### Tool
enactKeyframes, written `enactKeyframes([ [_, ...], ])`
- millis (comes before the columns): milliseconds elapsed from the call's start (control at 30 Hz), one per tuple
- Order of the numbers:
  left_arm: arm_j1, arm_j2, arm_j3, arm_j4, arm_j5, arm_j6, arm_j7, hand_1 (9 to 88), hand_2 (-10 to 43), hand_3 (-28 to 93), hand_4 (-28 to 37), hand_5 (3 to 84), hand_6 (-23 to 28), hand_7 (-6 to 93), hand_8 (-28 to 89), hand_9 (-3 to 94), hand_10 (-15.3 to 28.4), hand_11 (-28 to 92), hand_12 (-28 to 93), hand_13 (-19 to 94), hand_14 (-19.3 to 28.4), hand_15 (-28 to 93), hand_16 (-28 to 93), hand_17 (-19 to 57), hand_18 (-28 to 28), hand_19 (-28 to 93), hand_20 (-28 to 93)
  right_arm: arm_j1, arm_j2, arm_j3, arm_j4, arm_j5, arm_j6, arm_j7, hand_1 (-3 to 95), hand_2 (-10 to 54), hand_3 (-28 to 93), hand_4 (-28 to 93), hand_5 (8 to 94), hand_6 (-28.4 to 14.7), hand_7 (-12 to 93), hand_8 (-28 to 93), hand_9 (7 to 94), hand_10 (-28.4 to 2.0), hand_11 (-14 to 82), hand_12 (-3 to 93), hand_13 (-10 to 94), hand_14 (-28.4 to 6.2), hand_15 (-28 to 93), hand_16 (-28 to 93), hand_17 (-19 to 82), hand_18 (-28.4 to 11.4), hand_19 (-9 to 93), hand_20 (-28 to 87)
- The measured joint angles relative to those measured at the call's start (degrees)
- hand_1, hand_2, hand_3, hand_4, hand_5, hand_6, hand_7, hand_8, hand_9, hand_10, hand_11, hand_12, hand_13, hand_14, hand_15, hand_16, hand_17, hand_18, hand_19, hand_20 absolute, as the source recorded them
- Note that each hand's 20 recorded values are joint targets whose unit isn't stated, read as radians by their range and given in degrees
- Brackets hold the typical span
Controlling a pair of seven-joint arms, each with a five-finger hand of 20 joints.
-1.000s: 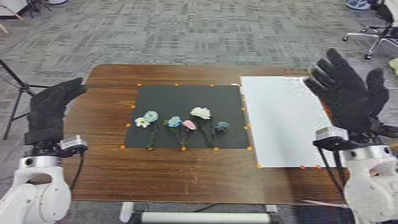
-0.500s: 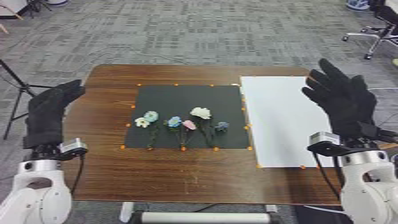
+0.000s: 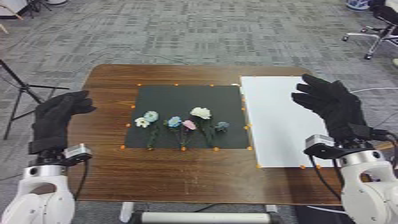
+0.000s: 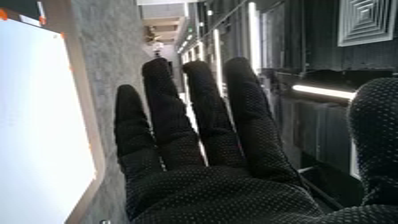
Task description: Arrange flowers
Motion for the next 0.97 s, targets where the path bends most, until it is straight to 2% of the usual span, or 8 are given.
enactKeyframes([
  [100,-0.2,0.11,0.1,0.45,1.1,0.0,-0.24,32.7,12.6,68,-21.9,56.9,2.5,21.1,-8,56.8,14.1,28,17,47,18.0,44,-1,7.5,15.2,32,33,0.2,0.3,-0.1,0.2,-0.2,-0.2,0.2,11.5,6.9,66,-14,50.3,-3.1,8,-6,49.2,-15.4,6.5,16.3,41,-17.8,13,26,15,-19.0,21,28],
  [200,-1.1,0.33,0.45,1.86,3.02,-0.04,-0.57,32.0,12.0,68,-22.4,56.5,2.5,20.9,-8,56.5,14.2,28,17,47,18.1,42,0,7.4,15.2,30,31,0.6,0.9,-0.3,0.5,-0.2,-0.4,0.2,11.6,6.9,66,-14,50.2,-2.9,8,-6,49.2,-15.4,6.4,16.4,41,-17.8,12,26,15,-19.1,21,28],
  [333,-2.6,0.76,0.94,3.94,3.32,-0.47,-1.15,31.5,11.5,68,-22.8,56.4,2.5,20.8,-8,56.3,14.3,28,17,46,18.1,42,0,7.2,15.1,29,30,1.4,1.9,-0.6,0.6,-0.2,-1.1,0.5,11.9,6.7,66,-14,50.2,-2.8,8,-6,49.2,-15.3,6.4,16.5,41,-17.8,12,26,15,-19.3,21,28],
  [433,-3.4,1.32,1.17,4.7,3.28,-0.78,-1.23,31.4,11.3,68,-23.1,56.3,2.5,20.7,-8,56.3,14.3,28,17,47,18.1,42,0,7.2,15.1,29,29,1.7,2.1,-0.6,0.5,-0.1,-1.5,0.7,11.9,6.5,66,-14,50.2,-2.8,8,-6,49.2,-15.3,6.4,16.5,41,-17.8,12,26,15,-19.4,21,28],
  [667,-4.4,2.93,0.86,4.82,3.17,-1.44,-1.3,31.1,10.8,69,-23.3,56.4,2.5,20.6,-8,56.2,14.3,27,17,46,18.2,41,0,7.2,15.1,28,28,1.7,2.1,-0.5,0.5,0.0,-2.4,0.9,12.1,6.2,66,-14,50.1,-2.7,8,-6,49.3,-15.2,6.4,16.5,41,-17.2,12,26,15,-19.5,21,28],
  [967,-4.5,3.2,0.34,4.79,3.01,-1.6,-1.36,30.9,10.6,69,-23.3,56.4,2.5,20.2,-7,56.2,14.4,27,17,46,18.3,41,1,7.1,15.1,28,28,1.8,2.4,-0.6,0.5,0.3,-3.3,1.0,11.9,6.0,66,-14,50.1,-2.7,8,-6,49.2,-15.3,6.3,16.4,41,-17.1,12,26,14,-19.6,20,28],
])
